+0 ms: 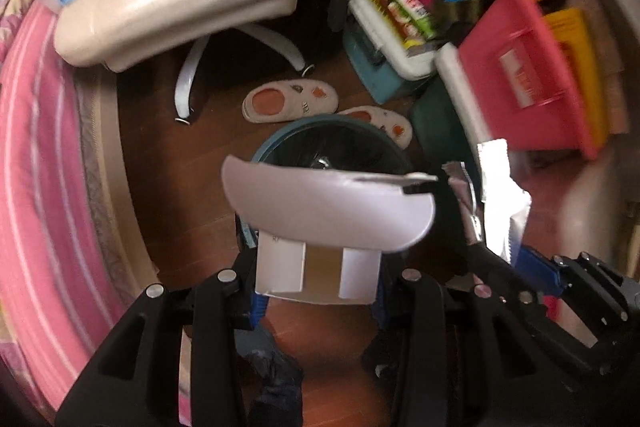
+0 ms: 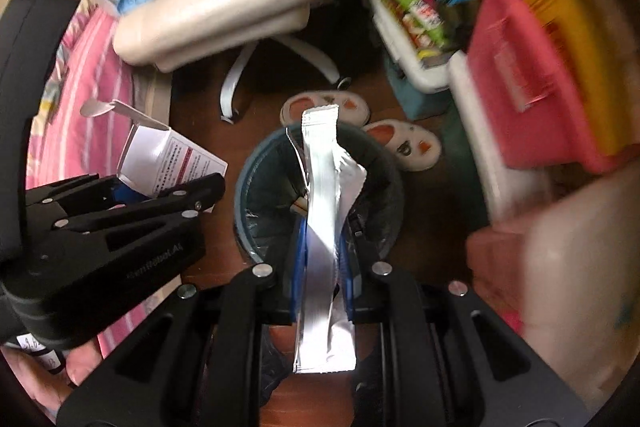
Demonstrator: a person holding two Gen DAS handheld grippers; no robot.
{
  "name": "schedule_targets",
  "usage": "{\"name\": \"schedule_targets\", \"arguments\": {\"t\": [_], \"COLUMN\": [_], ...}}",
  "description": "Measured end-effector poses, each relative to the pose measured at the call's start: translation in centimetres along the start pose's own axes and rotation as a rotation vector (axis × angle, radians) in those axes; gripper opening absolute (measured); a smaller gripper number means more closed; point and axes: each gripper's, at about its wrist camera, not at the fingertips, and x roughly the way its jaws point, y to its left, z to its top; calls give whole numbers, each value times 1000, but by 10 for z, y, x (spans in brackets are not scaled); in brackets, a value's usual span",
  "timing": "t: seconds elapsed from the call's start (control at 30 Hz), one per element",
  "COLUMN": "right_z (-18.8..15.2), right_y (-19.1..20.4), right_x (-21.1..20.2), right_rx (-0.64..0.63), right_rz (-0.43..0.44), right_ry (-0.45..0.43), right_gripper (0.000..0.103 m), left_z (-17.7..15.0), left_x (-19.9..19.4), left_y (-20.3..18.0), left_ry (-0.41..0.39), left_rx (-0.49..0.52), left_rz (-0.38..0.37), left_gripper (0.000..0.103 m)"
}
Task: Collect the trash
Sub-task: 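Lift the box and foil wrapper and carry both tools over the trash bin, then open the left tool to drop the box while the right tool drops the foil into the bin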
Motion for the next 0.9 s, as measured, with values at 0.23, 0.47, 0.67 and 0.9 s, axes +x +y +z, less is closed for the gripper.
{"name": "schedule_targets", "arguments": {"t": [0.23, 0.47, 0.67, 0.9], "right_z": [-4, -7, -7, -4], "right_y": [-13, -24, -26, -26], "right_x": [92, 138, 159, 168], "right_rx": [-35, -32, -34, -34], "right_rz": [-12, -27, -29, -23], "right_ry": [56, 71, 77, 81], "right_gripper": [16, 18, 24, 53], "left_z": [-3, 1, 6, 14], "left_x": [83, 124, 147, 154], "left_y": [10, 16, 24, 29], "left_ry": [30, 36, 45, 38], "left_rx": [-10, -5, -7, -22], "left_rz": [18, 28, 27, 14], "left_gripper": [39, 39, 39, 67]}}
